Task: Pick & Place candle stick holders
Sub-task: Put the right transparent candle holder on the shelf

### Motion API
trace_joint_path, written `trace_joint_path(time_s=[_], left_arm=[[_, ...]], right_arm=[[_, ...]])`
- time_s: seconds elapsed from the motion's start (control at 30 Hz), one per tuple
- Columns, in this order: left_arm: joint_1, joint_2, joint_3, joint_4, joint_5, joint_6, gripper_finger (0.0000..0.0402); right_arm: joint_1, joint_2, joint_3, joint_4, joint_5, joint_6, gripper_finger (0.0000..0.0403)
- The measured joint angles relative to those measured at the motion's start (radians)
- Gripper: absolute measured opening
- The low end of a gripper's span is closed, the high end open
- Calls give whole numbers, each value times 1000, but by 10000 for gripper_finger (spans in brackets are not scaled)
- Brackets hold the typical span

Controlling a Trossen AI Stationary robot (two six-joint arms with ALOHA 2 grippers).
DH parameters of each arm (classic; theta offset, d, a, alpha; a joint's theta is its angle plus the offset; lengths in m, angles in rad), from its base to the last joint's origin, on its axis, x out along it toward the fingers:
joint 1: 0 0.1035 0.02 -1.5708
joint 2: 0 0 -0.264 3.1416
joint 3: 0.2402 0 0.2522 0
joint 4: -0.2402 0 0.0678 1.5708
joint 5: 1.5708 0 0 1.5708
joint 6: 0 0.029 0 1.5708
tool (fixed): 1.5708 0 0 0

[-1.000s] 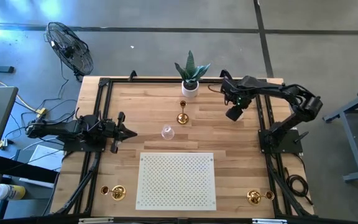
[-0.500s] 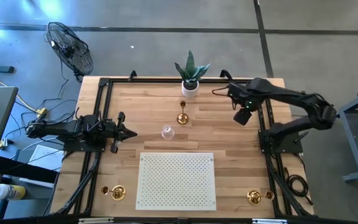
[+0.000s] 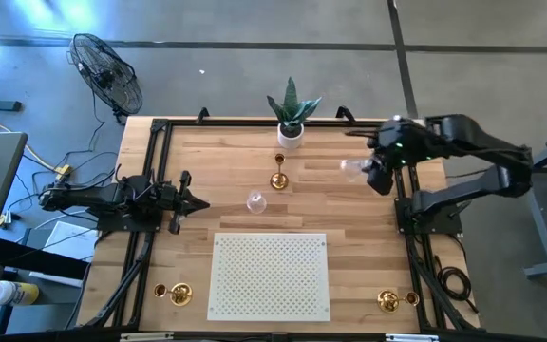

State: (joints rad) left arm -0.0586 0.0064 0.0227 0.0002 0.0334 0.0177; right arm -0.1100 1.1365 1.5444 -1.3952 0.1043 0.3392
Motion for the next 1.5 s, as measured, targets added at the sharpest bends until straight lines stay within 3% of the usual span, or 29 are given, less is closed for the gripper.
trace_joint_path(time_s=[0.3,0.93,1.23,1.5], left_arm=[[0,0,0,0,0,0,1],[0,0,0,0,0,0,1],[0,0,0,0,0,0,1],[0,0,0,0,0,0,1]], right_arm=[[291,48,87,274,2,-138,155],[526,418,93,296,-99,-255,155],[591,572,342,134,-8,-345,155],[546,732,595,-89,-4,-321,155]])
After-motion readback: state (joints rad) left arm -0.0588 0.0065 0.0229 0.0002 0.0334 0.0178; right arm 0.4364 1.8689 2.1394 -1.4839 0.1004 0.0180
